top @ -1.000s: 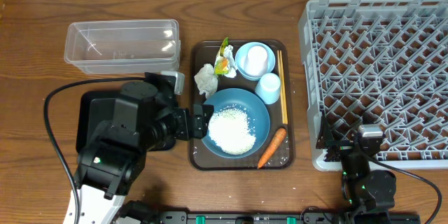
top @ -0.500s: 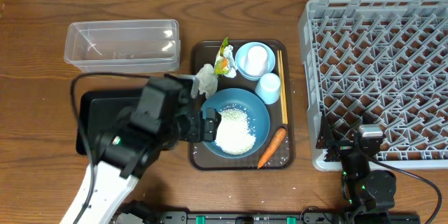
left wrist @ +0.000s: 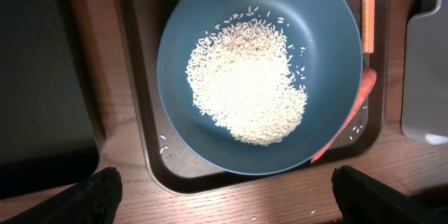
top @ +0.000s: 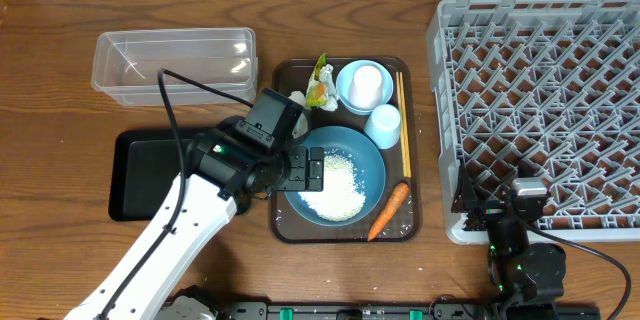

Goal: Sort waste into correct bins and load items into the dishwasher rack
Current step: 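Move the left gripper over the blue rice bowl on the brown tray, then lower the left gripper to the right rim of the blue bowl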

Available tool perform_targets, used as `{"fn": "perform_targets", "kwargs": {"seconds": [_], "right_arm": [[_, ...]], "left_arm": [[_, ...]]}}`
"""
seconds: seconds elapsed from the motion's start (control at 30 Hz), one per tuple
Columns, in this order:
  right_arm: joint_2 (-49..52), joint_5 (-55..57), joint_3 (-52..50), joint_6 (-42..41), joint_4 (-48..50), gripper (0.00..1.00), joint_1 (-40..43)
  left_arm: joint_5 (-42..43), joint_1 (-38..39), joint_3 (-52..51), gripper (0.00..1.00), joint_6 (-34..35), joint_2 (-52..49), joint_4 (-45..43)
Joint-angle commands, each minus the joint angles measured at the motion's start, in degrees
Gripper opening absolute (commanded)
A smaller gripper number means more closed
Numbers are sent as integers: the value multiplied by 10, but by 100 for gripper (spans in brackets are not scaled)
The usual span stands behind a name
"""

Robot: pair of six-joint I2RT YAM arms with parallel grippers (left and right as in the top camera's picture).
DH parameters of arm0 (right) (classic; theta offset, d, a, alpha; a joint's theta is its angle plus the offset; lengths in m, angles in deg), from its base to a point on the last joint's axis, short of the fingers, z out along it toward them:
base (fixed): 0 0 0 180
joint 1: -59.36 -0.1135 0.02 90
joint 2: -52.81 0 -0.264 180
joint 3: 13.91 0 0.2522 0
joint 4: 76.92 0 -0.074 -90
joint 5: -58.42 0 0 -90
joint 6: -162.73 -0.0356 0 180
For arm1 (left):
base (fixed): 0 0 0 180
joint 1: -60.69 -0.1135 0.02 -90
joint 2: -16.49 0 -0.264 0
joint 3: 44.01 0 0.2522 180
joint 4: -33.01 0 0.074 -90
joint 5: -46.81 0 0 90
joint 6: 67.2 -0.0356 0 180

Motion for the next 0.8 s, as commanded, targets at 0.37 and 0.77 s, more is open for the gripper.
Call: {"fn": "perform_targets", "kwargs": {"seconds": [0.37, 0.77], "right_arm": [[0, 0, -1, 7, -2, 99, -14], [0, 0, -1, 7, -2, 99, -14]], "left_arm": [[-137, 64, 10, 98, 129, -13, 37], [-86, 89, 10, 98, 163, -67, -12]]}}
